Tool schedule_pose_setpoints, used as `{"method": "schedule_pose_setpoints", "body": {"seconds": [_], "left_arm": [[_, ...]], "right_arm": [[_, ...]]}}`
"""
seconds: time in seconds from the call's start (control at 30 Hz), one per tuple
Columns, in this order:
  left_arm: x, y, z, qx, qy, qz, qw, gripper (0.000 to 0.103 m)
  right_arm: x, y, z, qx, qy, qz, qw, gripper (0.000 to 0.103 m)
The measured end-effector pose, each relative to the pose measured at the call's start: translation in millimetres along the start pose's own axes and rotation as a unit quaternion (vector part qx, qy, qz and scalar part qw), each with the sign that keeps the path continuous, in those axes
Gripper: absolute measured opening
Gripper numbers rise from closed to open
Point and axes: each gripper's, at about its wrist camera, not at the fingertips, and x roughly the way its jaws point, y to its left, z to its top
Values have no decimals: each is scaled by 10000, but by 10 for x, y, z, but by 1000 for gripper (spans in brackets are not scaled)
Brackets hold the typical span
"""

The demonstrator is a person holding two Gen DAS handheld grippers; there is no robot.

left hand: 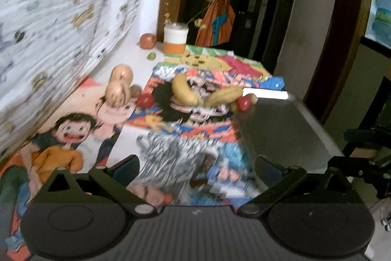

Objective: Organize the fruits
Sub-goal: 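Open both grippers and lift them away from the tray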

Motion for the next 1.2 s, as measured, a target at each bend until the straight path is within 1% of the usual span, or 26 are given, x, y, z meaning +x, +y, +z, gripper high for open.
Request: {"method": "schedule_pose_setpoints", "body": {"seconds": [0.13, 0.27, 0.47, 0.77, 0.93, 1.07, 1.2], "left_arm": [[-115, 52, -154, 108, 82, 16, 9999, 103], [-200, 91, -271, 150, 148, 121, 9997, 103], [-257, 205, -343, 45, 250, 258, 9993, 103], [-293, 506, -308, -134, 236, 598, 9978, 103], [-245, 700, -266, -279, 258, 683, 9969, 103], [-180, 842, -186, -345, 210, 742, 9964, 103], [-88, 951, -37, -356, 109, 805, 9961, 103]], "right_arm": [[20, 143, -147, 34, 297, 35, 9995, 102], [45, 269, -232, 61, 556, 91, 9984, 102], [97, 447, -245, -81, 730, 180, 9971, 102], [241, 713, -109, -461, 837, 386, 9947, 102], [368, 823, -19, -645, 886, 435, 9930, 102], [466, 854, 108, -833, 853, 396, 9921, 102], [569, 862, 304, -1115, 749, 265, 9906, 102]]}}
